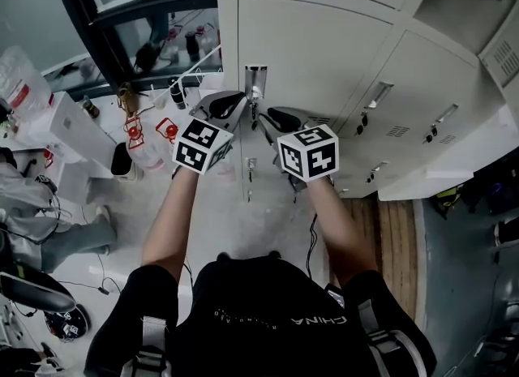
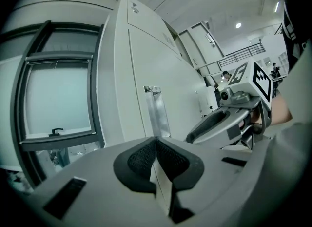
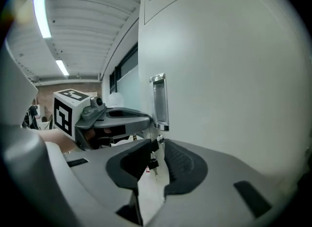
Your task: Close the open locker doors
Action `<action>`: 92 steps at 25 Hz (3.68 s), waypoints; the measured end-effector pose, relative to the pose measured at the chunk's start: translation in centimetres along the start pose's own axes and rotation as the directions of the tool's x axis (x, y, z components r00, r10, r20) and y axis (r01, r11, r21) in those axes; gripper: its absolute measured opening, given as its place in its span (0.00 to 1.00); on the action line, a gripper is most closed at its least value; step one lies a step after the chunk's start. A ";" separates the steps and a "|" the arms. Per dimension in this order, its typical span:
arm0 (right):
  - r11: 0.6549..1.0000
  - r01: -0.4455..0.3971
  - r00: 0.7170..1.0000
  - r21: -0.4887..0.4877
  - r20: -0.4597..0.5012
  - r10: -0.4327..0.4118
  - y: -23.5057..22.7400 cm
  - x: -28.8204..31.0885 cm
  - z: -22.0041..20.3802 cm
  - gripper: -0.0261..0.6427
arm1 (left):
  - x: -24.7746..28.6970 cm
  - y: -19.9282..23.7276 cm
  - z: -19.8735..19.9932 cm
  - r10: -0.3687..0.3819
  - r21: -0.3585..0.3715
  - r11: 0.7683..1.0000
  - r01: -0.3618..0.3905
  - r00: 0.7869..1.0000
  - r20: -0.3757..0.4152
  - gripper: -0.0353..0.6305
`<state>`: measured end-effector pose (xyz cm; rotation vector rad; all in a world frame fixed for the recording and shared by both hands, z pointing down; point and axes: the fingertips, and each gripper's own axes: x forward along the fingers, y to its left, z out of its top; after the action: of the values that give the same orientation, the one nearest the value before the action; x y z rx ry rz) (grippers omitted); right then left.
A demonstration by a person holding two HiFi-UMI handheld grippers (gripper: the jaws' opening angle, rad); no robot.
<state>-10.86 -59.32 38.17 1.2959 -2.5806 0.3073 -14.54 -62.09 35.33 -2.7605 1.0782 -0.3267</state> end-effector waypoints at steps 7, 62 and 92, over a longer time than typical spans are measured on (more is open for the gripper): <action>0.998 0.031 0.999 -0.051 0.034 -0.029 -3.5 -3.0 -1.1 0.10 | 0.1 -1.5 -1.4 0.061 -0.061 0.996 -0.061 0.998 -0.003 0.09; 0.987 0.097 0.994 -0.129 0.065 -0.089 10.5 -34.5 -16.4 0.09 | -21.8 -36.2 -4.4 0.053 -0.116 0.991 -0.064 0.994 -0.092 0.09; 0.977 0.134 0.990 -0.167 0.075 -0.123 4.5 -37.5 -15.6 0.09 | -15.5 -39.6 -1.1 0.068 -0.157 0.985 -0.072 0.997 -0.031 0.09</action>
<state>9.07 -23.73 41.27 1.4219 -2.4950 0.0184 -0.24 -22.76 43.14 -2.8536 1.2553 -0.2792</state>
